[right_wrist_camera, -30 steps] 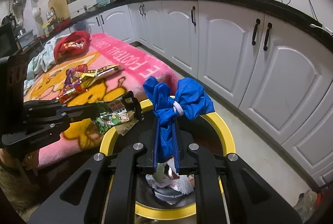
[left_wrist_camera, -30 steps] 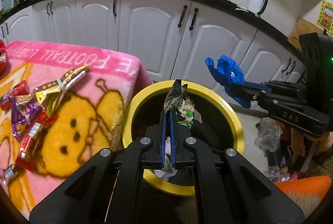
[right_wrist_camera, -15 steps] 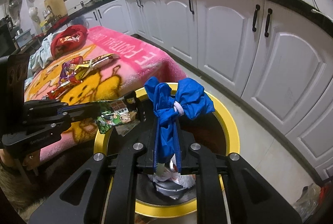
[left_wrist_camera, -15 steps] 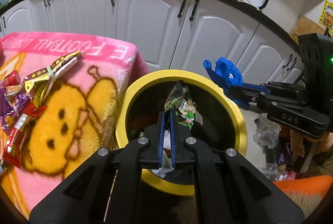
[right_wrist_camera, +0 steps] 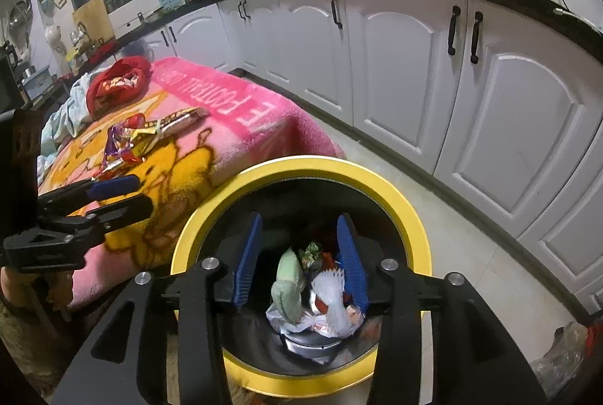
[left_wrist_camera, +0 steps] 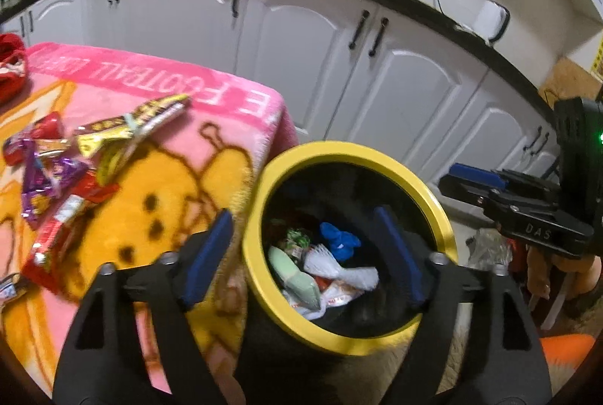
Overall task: Collect trash
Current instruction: 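Move both tools back over the remaining wrappers on the blanket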
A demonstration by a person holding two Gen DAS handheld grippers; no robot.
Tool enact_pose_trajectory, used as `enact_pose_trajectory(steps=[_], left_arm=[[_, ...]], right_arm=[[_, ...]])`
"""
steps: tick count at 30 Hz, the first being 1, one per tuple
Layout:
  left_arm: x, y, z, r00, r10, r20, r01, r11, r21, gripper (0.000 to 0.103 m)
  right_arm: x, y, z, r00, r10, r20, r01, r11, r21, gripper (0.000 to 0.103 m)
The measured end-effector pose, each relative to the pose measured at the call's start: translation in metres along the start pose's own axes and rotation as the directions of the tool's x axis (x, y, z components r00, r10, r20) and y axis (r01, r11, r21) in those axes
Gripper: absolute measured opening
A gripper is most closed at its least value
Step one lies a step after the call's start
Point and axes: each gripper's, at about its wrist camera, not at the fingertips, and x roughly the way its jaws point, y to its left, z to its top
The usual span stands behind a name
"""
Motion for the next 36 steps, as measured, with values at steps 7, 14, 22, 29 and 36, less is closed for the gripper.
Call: enact_pose_trajectory(steps=[7,14,22,29,36], left_arm=[[-0.028,0.015,0.005,0.996,0.055,0.073,-0.052,0.998,-0.033,0.089],[-0.055,0.028,0.008,0.985,0.103,0.14,-0.096,0.994,-0.053,0.092],[-0.078,0.046,0.008,0.973,0.135,0.189,-0.12,0.989,-0.09,0.092],[-0.094,0.065,0.006,0.961,0.166,0.22,-0.139,0.981,-0.134,0.092],[-0.107,0.087,0.003,0.951,0.199,0.236,-0.161,0.972,-0.173,0.092]], right_arm=[[-0.009,0.013,0.01,0.999,0.011,0.031,-0.011,1.0,-0.017,0.044],[-0.017,0.035,0.023,0.997,0.03,0.064,-0.026,0.998,-0.056,0.048],[-0.02,0.065,0.035,0.995,0.059,0.081,-0.051,0.993,-0.103,0.052],[-0.02,0.087,0.045,0.993,0.083,0.089,-0.07,0.988,-0.135,0.056],[-0.015,0.114,0.056,0.99,0.111,0.091,-0.094,0.981,-0.172,0.056]])
